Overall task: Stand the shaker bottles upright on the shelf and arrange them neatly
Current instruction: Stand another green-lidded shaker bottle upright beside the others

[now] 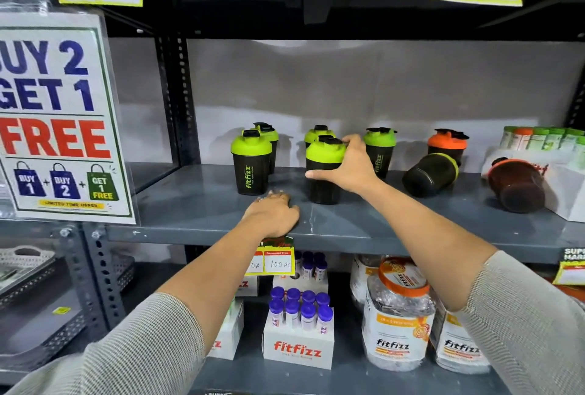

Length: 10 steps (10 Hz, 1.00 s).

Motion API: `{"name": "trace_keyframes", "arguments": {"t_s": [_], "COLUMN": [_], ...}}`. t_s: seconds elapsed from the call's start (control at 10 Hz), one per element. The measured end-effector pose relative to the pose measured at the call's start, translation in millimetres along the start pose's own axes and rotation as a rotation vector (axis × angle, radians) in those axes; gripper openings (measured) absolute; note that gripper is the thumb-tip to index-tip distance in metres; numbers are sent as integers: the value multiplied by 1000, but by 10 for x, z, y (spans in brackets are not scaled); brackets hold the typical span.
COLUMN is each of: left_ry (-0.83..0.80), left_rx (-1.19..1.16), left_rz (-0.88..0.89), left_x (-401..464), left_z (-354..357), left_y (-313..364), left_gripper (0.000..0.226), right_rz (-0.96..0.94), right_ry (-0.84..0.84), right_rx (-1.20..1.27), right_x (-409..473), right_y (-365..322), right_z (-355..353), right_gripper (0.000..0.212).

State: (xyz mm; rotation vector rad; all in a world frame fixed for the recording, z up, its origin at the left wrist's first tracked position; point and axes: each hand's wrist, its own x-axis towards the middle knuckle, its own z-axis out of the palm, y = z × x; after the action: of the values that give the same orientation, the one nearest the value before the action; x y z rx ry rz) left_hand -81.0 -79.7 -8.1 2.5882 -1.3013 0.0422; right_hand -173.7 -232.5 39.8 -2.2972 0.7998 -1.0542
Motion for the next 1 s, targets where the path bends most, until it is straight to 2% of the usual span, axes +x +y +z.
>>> {"name": "trace_keyframes", "arguments": {"t_s": [0.1,0.2,0.3,0.4,0.6,0.8,1.0], "left_ry": [-19,-34,-36,-54,-56,-53,-44], "left_rx": [-3,-19,-7,-3,-2,-2,5], "left_rz": [8,30,22,15,8,7,25], "left_x": [-4,6,8,7,13,30,10], "left_z": [-12,-6,0,-4,-17,-8,-9], "left_y": [1,-15,-15,-7,-8,-22,-25], "left_gripper": [55,56,57,58,58,58,58], "right_rz": [59,66,-14,-181,-146,-129,-90], "right_ry": [62,102,-55,-440,-825,-847,-769], "right_rx": [63,104,-33,-326,-709,-827,-672], "right_x": [56,247,382,530,561,584,664], "right_y": [-87,-298,-445,-687,-812,-789,-822], "right_z": [-128,-359,-475,-539,-324,-310,-458], "right_gripper": [130,128,108,82,87,88,67]}}
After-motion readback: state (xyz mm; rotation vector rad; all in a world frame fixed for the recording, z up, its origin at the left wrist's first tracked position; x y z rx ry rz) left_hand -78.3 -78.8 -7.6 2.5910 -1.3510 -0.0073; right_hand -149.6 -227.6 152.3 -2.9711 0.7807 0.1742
